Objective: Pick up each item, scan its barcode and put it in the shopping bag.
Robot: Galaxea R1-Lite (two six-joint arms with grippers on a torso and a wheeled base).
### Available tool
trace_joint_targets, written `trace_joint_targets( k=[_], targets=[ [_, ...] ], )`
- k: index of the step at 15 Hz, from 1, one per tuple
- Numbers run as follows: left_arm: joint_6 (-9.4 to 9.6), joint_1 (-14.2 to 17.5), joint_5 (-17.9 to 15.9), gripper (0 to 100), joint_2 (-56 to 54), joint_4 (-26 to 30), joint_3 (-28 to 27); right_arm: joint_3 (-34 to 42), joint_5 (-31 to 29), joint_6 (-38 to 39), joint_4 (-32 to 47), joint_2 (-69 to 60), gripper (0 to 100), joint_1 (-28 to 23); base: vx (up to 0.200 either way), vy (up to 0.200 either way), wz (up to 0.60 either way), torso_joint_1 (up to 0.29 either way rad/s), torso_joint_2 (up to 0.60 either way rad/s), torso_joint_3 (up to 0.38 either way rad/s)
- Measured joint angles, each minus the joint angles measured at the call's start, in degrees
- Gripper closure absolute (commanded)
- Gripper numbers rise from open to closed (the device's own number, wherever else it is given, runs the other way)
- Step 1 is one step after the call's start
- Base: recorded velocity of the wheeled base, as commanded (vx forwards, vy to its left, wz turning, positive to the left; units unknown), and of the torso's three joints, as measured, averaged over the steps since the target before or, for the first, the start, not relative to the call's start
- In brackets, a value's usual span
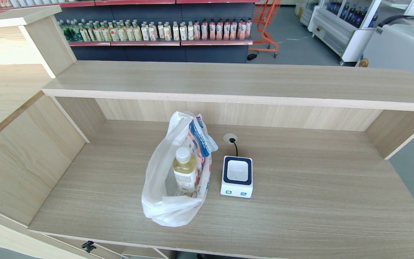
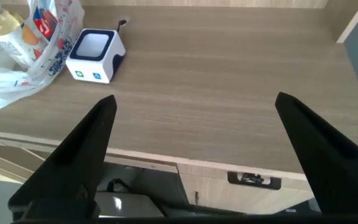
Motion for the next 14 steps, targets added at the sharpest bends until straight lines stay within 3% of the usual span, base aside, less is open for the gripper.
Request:
trace_joint_targets(
  k=[1, 2, 14],
  targets=[
    [0.0, 0.0, 0.0, 0, 0.0, 0.0, 0.0, 0.0, -0.2, 0.3, 0.0, -1.0, 0, 0.0, 0.0, 0.0, 0.0, 0.0, 0.0, 0.0],
    [0.01, 0.0, 0.0, 0, 0.0, 0.0, 0.0, 0.0, -1.0, 0.4, 0.0, -1.6, 100, 0.0, 0.0, 0.0, 0.0, 0.0, 0.0, 0.0],
    [0.01, 0.0, 0.0, 0, 0.0, 0.0, 0.0, 0.0, -2.9, 0.5, 0.1, -2.7, 100, 0.0, 0.0, 0.0, 0.0, 0.0, 0.0, 0.0]
  ],
)
